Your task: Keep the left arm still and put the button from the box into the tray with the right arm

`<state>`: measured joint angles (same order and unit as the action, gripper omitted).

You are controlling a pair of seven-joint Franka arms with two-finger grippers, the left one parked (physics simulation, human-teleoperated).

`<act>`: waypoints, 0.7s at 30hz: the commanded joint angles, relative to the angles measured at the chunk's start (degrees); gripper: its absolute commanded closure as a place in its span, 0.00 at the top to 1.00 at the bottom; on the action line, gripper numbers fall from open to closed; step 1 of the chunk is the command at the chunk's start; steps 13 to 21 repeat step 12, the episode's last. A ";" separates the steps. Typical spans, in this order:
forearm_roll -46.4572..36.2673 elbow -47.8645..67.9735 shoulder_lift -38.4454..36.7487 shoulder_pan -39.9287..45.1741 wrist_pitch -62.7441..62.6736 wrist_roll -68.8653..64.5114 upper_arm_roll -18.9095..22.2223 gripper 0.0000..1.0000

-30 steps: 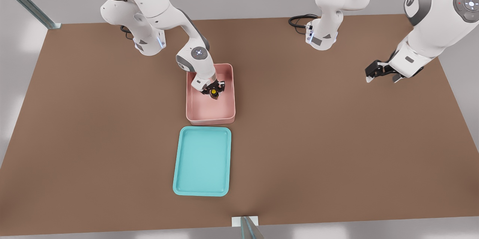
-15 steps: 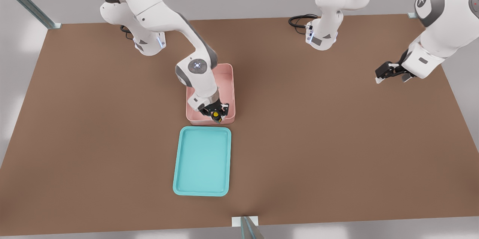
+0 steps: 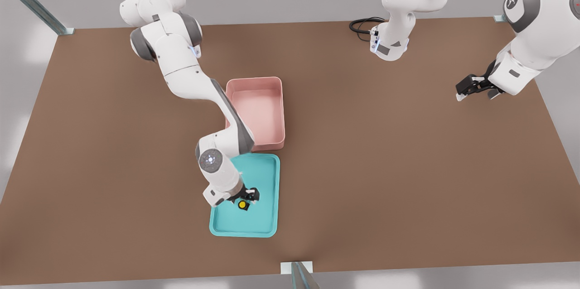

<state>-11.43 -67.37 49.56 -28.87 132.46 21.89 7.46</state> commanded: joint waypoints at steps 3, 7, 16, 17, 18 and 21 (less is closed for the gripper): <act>7.47 -0.66 -22.04 5.65 -47.11 -25.66 1.59 1.00; 6.77 0.13 -29.78 17.70 -48.71 -44.65 4.23 1.00; 6.68 -0.22 -29.61 17.44 -48.35 -39.99 3.88 1.00; 6.68 -0.22 -29.61 17.44 -48.35 -39.99 3.88 1.00; 6.68 -0.22 -29.61 17.44 -48.35 -39.99 3.88 1.00; 6.68 -0.22 -29.61 17.44 -48.35 -39.99 3.88 1.00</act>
